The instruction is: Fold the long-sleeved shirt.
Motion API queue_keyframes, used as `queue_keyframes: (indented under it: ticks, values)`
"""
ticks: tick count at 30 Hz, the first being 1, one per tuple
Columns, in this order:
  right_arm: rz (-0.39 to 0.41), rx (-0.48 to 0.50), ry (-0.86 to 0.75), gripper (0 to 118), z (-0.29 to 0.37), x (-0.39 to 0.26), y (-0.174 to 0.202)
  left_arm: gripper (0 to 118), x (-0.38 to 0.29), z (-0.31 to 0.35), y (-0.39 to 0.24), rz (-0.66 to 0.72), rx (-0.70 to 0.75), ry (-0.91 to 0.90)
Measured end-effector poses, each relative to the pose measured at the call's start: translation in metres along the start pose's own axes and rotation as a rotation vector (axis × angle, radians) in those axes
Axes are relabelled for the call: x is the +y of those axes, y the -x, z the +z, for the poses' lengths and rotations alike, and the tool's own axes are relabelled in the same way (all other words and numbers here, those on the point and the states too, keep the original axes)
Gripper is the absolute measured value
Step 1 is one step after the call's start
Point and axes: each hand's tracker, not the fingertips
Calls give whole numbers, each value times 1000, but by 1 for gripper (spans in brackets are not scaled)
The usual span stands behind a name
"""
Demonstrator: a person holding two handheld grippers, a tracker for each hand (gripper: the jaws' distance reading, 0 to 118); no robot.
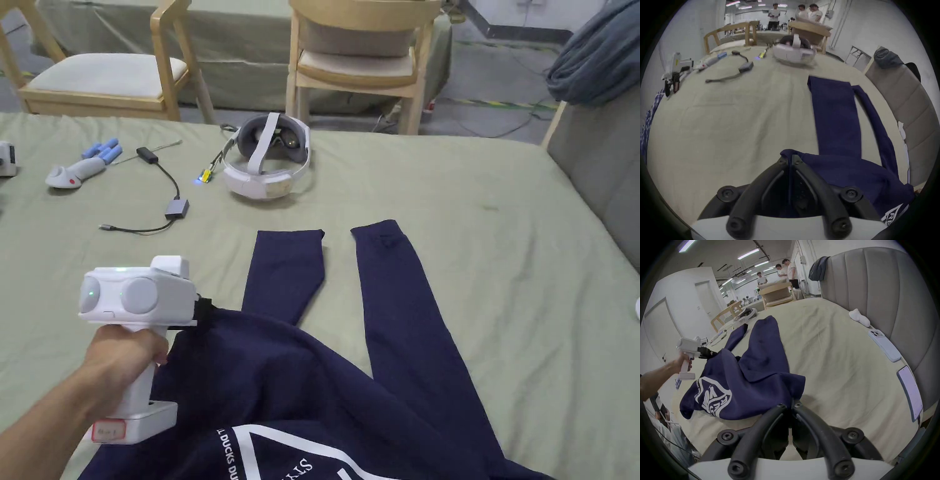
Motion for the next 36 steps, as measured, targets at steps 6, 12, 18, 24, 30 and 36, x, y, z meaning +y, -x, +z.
queue_keyframes:
  ticks: [6,12,18,24,30,36]
  values:
    - [59,58,-112,1,32,31,22,4,4,113,19,31,-47,-258]
    - [141,131,-242,1,69,104,50,4,19,237,23,-28,-3,-486]
    - [262,197,-384,1,134,210,92,4,57,372,24,-21,18,-770]
    - [338,240,-510,1,216,307,141,4,95,480,7,-8,58,-967]
    - [353,177,-653,1,279,392,179,4,152,541,-10,2,118,-1052]
    - [333,112,-760,1,320,460,212,4,202,581,-31,-8,172,-1114]
